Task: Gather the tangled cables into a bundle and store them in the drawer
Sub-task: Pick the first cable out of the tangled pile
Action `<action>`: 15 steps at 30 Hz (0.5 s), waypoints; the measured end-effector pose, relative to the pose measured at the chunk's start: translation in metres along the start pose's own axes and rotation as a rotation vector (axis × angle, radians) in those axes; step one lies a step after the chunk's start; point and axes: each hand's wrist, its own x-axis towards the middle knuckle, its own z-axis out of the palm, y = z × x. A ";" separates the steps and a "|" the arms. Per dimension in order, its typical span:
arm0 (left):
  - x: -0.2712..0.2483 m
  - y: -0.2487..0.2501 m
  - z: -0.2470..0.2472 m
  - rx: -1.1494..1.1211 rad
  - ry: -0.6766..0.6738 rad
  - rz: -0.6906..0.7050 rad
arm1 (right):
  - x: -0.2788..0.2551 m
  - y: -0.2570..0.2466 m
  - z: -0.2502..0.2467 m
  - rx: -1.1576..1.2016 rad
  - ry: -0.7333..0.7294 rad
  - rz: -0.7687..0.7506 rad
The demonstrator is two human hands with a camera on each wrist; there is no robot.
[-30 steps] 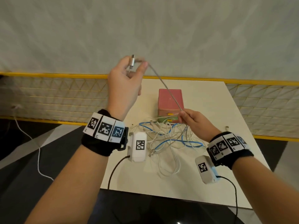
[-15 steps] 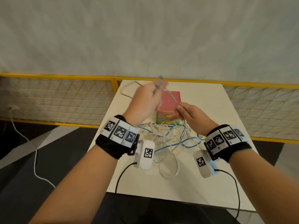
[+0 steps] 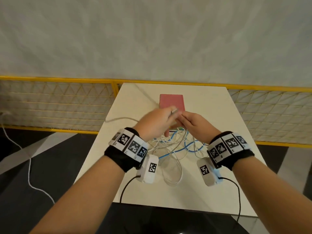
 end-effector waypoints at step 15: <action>0.010 -0.008 -0.041 -0.153 0.371 0.047 | -0.009 0.033 0.006 0.040 0.076 0.061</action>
